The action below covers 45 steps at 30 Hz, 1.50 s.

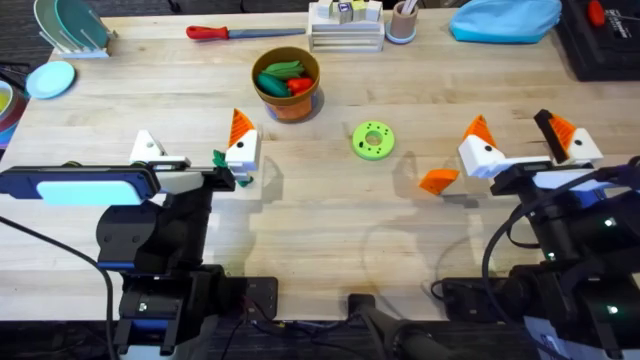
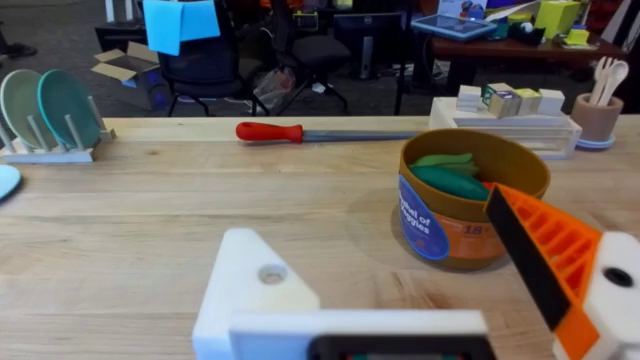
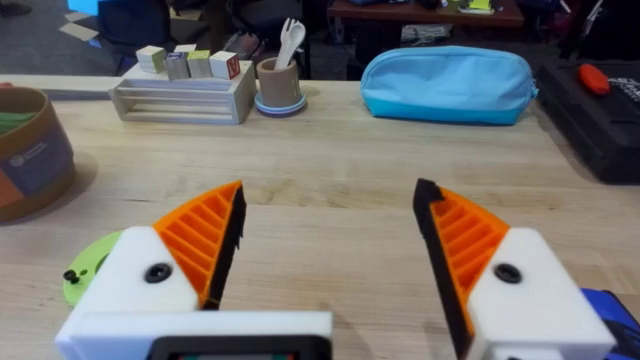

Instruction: Pick up the gripper from the table and insert it into the empty holder that is missing its gripper. Then pick up a screw, insert it into the mounting hole, and use the screwdriver to tighten it. Finally, clean up the table by picking up the vegetable and placing it into the bucket.

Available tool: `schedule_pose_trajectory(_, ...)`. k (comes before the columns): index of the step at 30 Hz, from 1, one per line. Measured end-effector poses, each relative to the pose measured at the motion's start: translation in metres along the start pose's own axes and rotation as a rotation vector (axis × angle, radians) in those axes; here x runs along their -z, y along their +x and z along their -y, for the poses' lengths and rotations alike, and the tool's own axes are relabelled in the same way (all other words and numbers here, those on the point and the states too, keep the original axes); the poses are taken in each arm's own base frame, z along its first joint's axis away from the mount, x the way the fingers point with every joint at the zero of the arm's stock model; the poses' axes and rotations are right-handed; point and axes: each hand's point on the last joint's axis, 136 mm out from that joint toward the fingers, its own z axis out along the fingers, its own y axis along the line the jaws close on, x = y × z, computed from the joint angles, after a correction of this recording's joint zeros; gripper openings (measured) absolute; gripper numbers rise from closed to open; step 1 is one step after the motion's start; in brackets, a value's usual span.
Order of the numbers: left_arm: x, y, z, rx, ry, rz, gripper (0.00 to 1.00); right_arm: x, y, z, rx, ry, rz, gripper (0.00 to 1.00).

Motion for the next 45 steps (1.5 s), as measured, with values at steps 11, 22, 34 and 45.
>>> schedule_pose_trajectory(11, 0.000, 0.000, 0.000, 0.000, 0.000, 0.000, 0.993, 0.000, 0.000, 0.000, 0.000, 0.000, 0.001, 0.992)
schedule_pose_trajectory(22, 0.016, -0.032, 0.001, 0.000, -0.001, -0.116, 0.993, 0.007, -0.033, -0.001, -0.022, -0.005, 0.048, 0.991)
schedule_pose_trajectory(34, 0.039, -0.080, 0.002, -0.001, -0.006, -0.646, 0.993, 0.062, -0.089, -0.003, -0.038, -0.001, -0.394, 0.991)
schedule_pose_trajectory(45, 0.041, -0.046, 0.003, 0.117, -0.062, -0.947, 0.993, 0.068, -0.109, -0.005, -0.041, -0.011, -0.417, 0.991)
